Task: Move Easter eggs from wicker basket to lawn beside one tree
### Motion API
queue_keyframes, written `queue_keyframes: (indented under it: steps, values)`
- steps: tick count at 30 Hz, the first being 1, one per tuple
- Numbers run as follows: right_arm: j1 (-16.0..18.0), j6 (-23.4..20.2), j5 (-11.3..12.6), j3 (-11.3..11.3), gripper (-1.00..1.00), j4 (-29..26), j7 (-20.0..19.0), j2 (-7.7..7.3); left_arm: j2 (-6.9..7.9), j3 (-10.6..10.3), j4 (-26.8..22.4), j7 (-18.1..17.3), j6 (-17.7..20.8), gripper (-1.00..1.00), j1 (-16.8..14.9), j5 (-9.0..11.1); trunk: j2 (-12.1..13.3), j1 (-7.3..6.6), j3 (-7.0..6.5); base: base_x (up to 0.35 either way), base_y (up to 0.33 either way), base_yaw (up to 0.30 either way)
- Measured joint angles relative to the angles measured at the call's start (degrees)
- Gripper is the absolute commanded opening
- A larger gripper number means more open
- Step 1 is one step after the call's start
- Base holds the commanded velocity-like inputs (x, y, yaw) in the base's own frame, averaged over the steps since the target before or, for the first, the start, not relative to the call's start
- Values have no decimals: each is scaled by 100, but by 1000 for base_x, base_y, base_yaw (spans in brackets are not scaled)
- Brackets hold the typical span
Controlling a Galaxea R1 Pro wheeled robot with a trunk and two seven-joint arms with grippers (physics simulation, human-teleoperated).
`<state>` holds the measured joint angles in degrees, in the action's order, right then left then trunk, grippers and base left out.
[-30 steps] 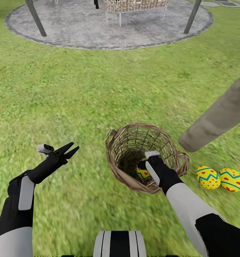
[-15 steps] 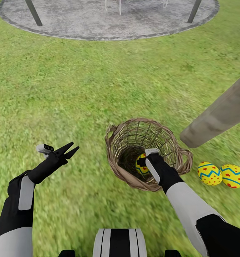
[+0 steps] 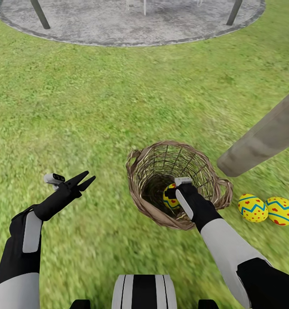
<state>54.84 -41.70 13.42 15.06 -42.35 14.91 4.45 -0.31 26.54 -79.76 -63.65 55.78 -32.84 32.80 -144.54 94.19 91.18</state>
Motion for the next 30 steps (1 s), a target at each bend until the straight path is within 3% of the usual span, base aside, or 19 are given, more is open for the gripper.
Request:
queue_keyframes:
  steps: [12,17,25,30]
  values:
    - [-2,-33,-31,8,-100,434,8,14,-18,-11,-3,32,45,100,0,-17,14,-25,-221,0,0,0]
    - [-2,-26,-33,17,-100,449,8,19,-10,-240,-11,32,63,100,0,-17,20,-38,-331,0,0,0]
    - [-2,-10,-39,8,-100,427,-21,4,-9,-264,-11,32,63,100,0,-17,31,-59,-509,0,0,0]
    - [0,-6,-38,1,-100,386,-426,-3,-9,-265,-12,33,73,100,0,-20,38,-72,-620,0,0,0]
